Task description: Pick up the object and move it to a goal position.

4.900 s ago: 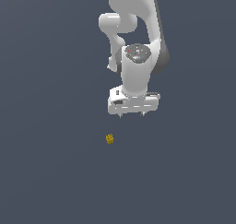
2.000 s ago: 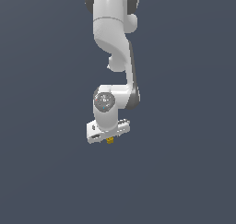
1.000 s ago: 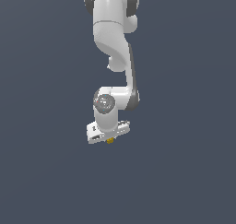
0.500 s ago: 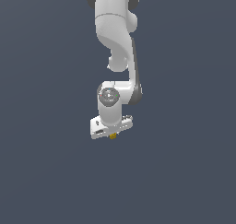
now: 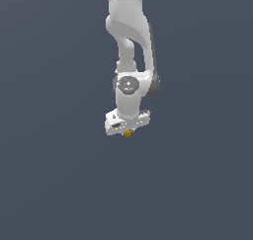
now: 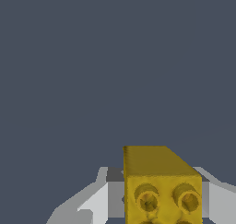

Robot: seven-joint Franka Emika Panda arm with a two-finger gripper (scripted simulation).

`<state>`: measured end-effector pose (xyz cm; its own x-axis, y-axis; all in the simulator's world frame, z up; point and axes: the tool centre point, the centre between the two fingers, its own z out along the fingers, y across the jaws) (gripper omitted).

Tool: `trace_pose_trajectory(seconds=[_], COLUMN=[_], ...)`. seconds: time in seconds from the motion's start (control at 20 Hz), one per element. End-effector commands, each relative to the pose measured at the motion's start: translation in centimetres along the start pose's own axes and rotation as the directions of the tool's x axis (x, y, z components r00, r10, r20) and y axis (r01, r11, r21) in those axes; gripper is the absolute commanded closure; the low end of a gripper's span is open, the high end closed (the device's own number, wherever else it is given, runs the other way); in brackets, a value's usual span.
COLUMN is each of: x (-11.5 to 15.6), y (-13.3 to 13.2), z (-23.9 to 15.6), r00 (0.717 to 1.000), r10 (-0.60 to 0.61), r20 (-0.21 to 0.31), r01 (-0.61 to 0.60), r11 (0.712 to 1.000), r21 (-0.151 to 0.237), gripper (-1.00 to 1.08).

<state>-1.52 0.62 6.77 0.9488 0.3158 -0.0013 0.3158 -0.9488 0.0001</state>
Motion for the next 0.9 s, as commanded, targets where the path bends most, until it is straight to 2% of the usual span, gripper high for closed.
trace_pose_trajectory(seconds=[0.0, 0.45, 0.85], x=[-1.1, -5.1, -7.2], y=[-1.6, -7.3, -10.6], z=[-1.1, -5.0, -7.2], r00=[1.0, 1.0, 1.0], r10=[0.0, -0.001, -0.001], r20=[-0.001, -0.001, -0.001], r01=[0.0, 0.001, 0.001], r11=[1.0, 1.0, 1.0], r21=[-0.001, -0.002, -0.002], gripper=[1.08, 1.08, 1.08])
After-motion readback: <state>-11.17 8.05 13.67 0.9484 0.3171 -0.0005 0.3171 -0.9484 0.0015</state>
